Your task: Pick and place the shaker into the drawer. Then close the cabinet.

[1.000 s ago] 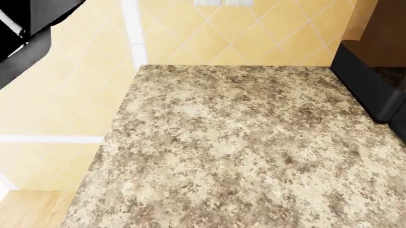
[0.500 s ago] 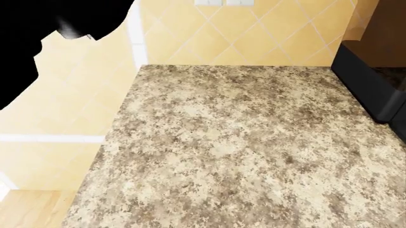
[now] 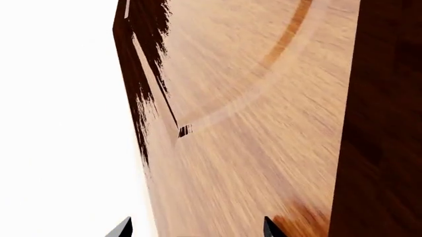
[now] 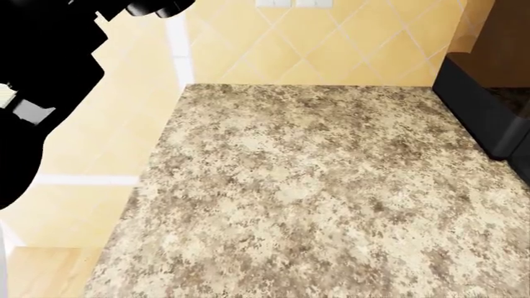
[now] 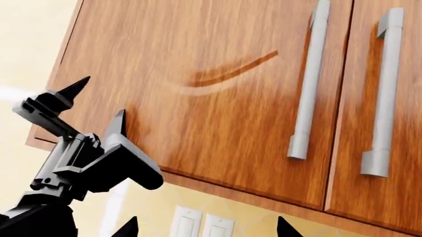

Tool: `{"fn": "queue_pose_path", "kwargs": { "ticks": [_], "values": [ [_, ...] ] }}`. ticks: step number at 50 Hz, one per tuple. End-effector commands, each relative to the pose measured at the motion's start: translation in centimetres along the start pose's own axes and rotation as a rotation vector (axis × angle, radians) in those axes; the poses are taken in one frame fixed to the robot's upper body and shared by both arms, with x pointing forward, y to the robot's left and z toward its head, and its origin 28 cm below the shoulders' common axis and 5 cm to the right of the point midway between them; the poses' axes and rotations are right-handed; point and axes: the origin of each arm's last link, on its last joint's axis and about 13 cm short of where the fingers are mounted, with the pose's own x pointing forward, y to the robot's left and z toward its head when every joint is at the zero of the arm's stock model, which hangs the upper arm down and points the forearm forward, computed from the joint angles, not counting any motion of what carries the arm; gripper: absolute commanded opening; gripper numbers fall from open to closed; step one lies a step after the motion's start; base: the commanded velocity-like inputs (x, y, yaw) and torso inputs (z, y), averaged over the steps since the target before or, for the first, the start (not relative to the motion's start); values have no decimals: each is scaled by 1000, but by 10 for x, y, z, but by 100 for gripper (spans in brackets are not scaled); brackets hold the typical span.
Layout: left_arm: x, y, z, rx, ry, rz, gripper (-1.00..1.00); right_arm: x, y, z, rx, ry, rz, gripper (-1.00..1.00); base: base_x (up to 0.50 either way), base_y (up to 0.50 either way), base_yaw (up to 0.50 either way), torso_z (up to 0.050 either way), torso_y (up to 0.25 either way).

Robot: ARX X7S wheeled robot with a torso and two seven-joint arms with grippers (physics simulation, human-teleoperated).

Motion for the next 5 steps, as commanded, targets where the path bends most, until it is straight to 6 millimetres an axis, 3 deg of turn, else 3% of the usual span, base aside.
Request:
{"fn": "queue_pose_path", "kwargs": {
  "ticks": [1,5],
  "values": [
    [45,46,-47,148,198,98,100,-3,2,-2,-4,-11,9,100,0,0,0,0,0],
    [43,47,-47,128,198,95,100,-3,2,-3,-4,-10,9,100,0,0,0,8,0]
  ]
}}
